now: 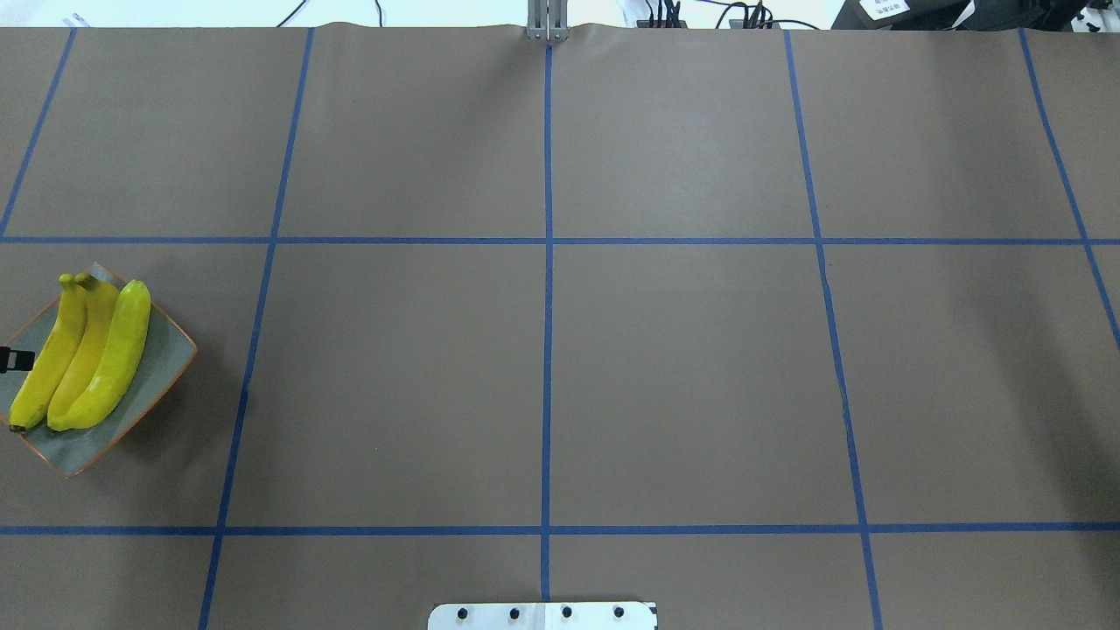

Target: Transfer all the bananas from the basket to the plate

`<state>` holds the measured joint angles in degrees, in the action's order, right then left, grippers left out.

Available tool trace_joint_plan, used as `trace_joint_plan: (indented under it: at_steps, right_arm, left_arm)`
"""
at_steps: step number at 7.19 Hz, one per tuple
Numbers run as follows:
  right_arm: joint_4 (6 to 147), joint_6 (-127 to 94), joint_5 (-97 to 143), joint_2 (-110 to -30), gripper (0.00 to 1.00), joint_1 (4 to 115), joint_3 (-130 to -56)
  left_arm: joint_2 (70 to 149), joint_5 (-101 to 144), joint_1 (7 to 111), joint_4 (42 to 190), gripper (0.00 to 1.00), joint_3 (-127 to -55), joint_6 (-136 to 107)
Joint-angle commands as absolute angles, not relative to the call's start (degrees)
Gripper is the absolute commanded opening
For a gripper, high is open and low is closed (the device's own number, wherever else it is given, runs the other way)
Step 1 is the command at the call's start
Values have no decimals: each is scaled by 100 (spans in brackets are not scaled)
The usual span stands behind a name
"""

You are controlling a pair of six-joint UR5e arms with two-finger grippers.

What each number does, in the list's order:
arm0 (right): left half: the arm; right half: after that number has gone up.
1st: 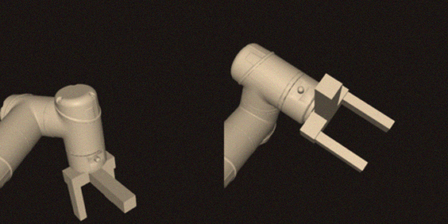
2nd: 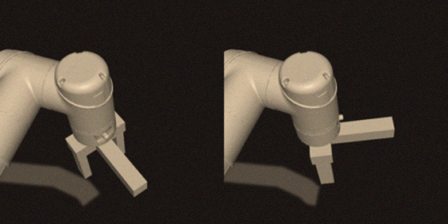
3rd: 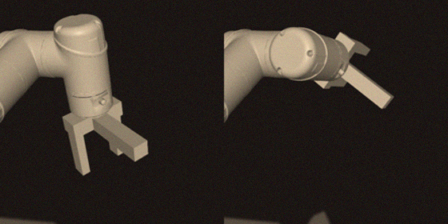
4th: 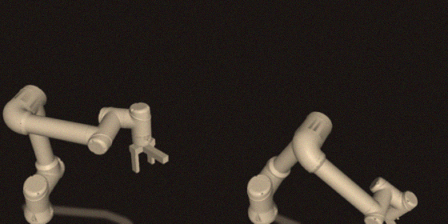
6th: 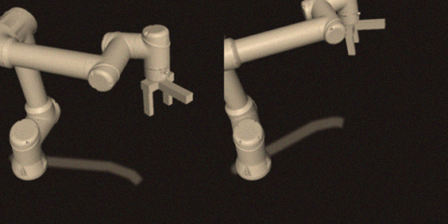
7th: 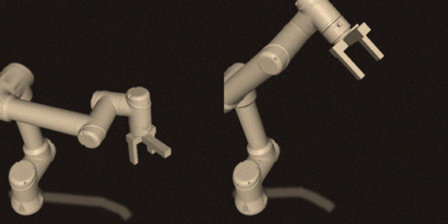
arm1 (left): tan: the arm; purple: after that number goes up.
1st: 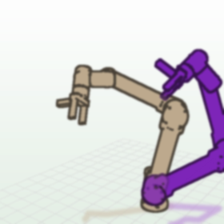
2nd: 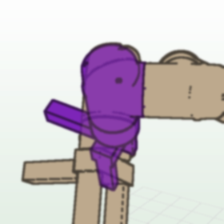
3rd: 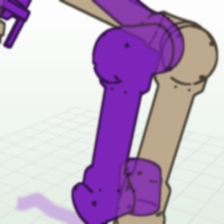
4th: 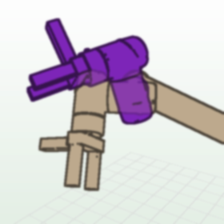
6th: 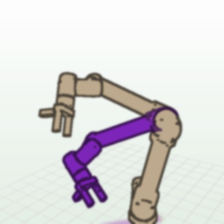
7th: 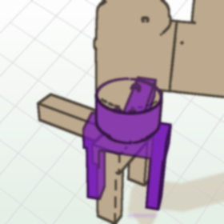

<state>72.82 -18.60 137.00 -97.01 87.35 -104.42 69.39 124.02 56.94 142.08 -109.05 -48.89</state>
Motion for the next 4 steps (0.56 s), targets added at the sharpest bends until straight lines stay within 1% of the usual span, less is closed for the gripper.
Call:
trace_joint_plan:
  at_steps: [1,4]
  right_arm:
    - [7295,-253,13816,-9694,100,9375,-9427]
    - [7269,1725,13529,-9283,100,10193,-7530]
  left_arm:
    - [7057,12665,5713,14221,100,-11013,-4887]
    - [7145,12630,5695,14221,100,-10952,-4887]
